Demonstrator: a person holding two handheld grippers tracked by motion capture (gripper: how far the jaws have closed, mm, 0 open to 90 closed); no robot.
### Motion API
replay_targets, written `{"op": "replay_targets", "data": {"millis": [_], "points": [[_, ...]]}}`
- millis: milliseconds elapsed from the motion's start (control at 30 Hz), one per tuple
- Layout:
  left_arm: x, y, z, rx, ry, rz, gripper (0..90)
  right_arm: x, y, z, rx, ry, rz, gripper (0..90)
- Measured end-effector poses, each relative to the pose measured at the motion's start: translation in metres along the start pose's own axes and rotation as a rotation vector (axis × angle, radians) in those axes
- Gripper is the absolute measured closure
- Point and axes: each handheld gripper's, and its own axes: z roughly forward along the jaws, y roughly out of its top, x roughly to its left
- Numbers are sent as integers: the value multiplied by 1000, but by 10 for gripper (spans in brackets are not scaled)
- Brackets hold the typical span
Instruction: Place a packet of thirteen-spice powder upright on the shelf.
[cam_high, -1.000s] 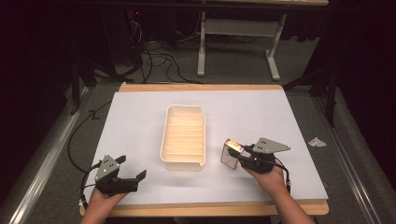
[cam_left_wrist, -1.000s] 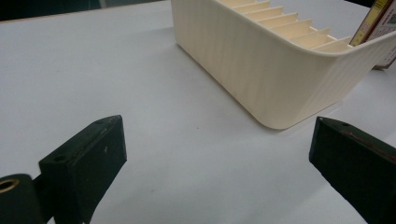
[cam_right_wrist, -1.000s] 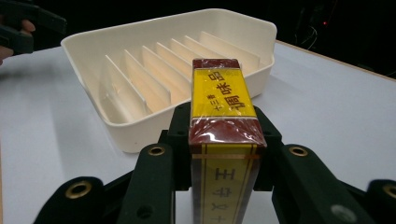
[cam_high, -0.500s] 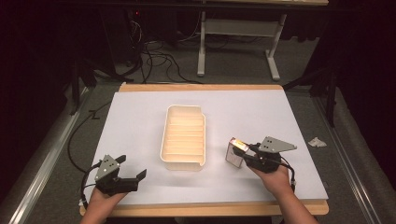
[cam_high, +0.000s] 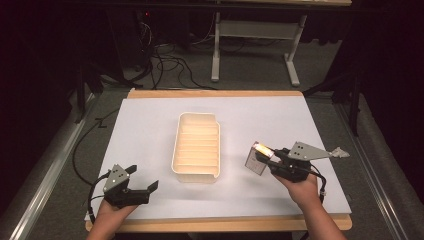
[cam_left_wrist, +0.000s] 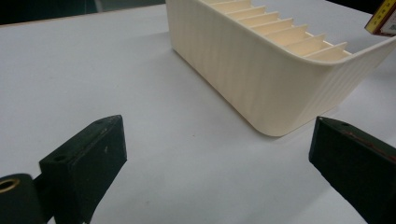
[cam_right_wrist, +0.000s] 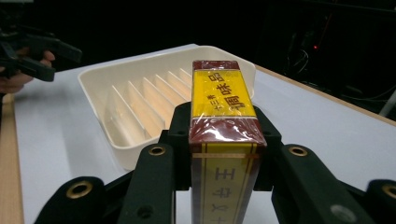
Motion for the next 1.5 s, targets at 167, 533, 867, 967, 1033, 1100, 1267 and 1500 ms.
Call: {"op": "replay_targets", "data": {"millis": [167, 533, 867, 967, 1033, 1100, 1267, 1500], "points": [[0, 1, 0, -4, -4, -3, 48, -6, 7, 5, -6, 26, 2, 694], [0, 2, -1, -9, -5, -5, 49, -13, 22, 34, 23, 94, -19, 693], [0, 3, -1, -9, -8, -5, 50, -14, 42, 60, 34, 149, -62, 691], [0, 3, -2, -10, -7, -4, 50, -16, 46, 67, 33, 174, -77, 691], [1, 3, -2, -6, -8, 0, 50, -18, 48, 71, 26, 194, -84, 691], [1, 3, -2, -8, -9, 0, 50, -19, 49, 75, 18, 211, -98, 691], [2, 4, -2, -9, -7, -6, 50, -22, 51, 83, -2, 278, -131, 690], [2, 3, -2, -7, -7, -2, 52, -21, 53, 92, -20, 353, -159, 690]]}}
